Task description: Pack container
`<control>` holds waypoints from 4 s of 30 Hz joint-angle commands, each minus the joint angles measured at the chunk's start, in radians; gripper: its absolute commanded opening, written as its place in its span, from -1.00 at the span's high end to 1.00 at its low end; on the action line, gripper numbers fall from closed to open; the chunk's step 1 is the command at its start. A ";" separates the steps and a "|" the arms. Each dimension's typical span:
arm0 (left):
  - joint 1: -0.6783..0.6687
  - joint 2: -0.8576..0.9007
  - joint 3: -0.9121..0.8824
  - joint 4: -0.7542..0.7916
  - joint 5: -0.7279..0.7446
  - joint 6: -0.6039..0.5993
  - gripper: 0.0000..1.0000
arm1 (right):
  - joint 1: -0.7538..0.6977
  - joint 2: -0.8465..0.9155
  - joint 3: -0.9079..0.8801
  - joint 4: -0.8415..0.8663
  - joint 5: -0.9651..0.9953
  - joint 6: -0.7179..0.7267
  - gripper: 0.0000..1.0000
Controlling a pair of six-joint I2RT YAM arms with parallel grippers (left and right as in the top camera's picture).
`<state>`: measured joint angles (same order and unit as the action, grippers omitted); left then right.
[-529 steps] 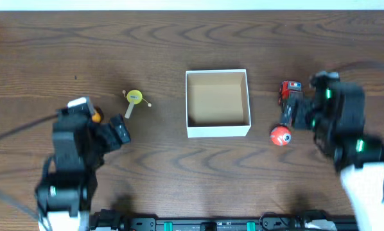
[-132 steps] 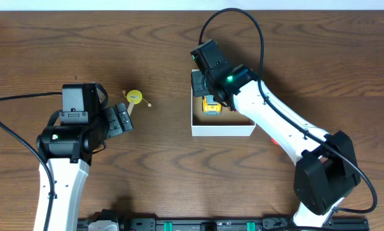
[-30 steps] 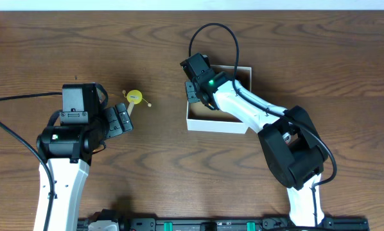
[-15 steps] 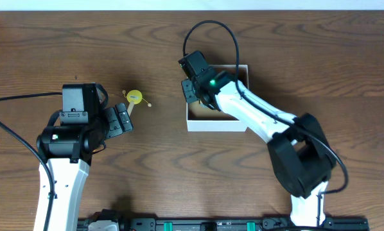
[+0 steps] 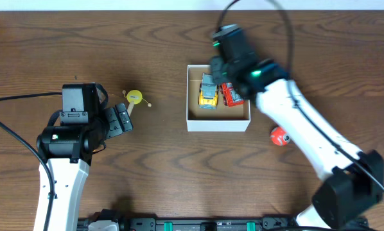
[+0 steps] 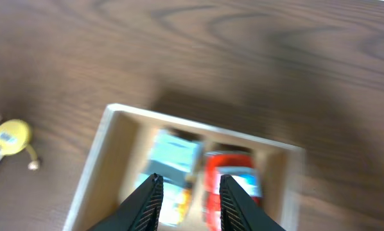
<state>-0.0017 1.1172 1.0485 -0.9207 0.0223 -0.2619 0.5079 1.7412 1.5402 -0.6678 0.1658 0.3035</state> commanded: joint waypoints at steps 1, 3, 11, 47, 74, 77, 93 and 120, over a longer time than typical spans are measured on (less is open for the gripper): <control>0.003 0.000 0.019 -0.006 -0.005 0.002 -0.96 | -0.043 -0.024 0.010 -0.036 -0.060 0.012 0.38; 0.003 0.000 0.019 -0.006 -0.005 0.002 -0.96 | -0.051 -0.010 0.010 -0.063 -0.077 0.013 0.42; 0.003 0.000 0.019 -0.006 -0.005 0.002 -0.96 | -0.045 0.026 0.010 -0.091 -0.021 0.052 0.89; 0.002 0.000 0.020 0.027 -0.005 0.002 -0.98 | -0.272 0.026 0.010 -0.386 0.071 0.322 0.83; 0.002 0.000 0.019 0.027 -0.005 0.002 -0.96 | -0.421 0.022 -0.233 -0.567 -0.179 0.156 -0.98; 0.002 0.000 0.019 0.027 -0.005 0.002 -0.96 | -0.422 0.022 -0.291 -0.527 -0.182 0.156 -0.99; 0.002 0.000 0.019 0.024 -0.005 0.002 -0.96 | -0.422 0.022 -0.436 -0.344 -0.178 0.156 -0.49; 0.002 0.000 0.020 0.020 -0.005 0.002 -0.96 | -0.346 -0.023 -0.291 -0.364 -0.109 0.122 0.98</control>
<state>-0.0017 1.1172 1.0485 -0.8967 0.0227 -0.2619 0.1226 1.7645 1.1545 -1.0271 0.0113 0.4519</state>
